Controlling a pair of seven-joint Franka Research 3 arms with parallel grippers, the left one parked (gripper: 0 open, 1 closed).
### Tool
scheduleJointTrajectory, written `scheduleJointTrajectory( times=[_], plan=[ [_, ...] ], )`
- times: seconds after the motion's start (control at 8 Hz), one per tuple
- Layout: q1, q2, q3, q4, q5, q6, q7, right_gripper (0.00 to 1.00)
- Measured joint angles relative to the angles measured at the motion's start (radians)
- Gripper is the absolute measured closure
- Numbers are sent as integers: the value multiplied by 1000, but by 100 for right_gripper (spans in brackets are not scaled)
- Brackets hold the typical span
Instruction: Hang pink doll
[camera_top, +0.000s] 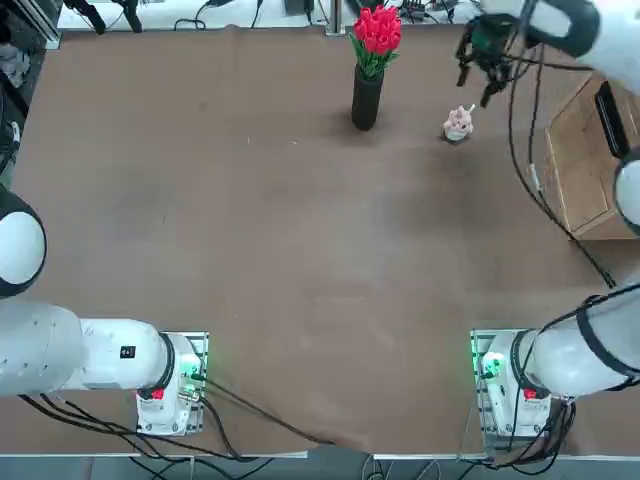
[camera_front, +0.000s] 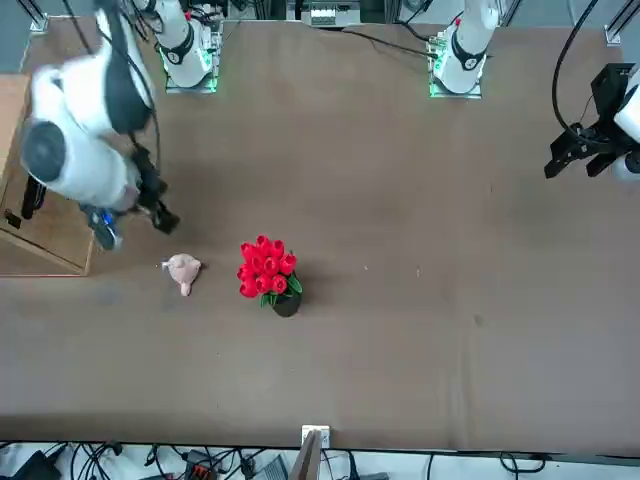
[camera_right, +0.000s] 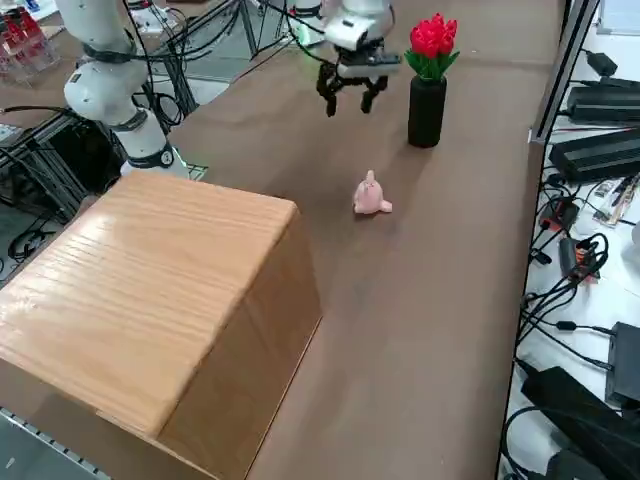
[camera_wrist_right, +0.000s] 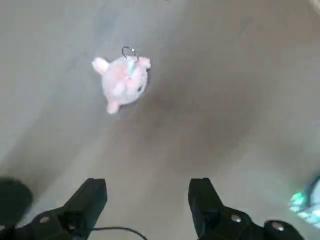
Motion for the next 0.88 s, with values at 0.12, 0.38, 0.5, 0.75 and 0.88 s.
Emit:
scheduleJointTrajectory(
  times=[0.12,0.38,0.5,0.75,0.88],
  plan=[
    [7,44,0,-1,0,46,85,0],
    [2,85,-12,-7,0,111,196,0],
    [-6,97,-17,-12,0,132,244,0],
    [-12,116,-19,-43,0,202,317,0],
    [-10,122,-19,-79,0,264,349,0]
  ],
)
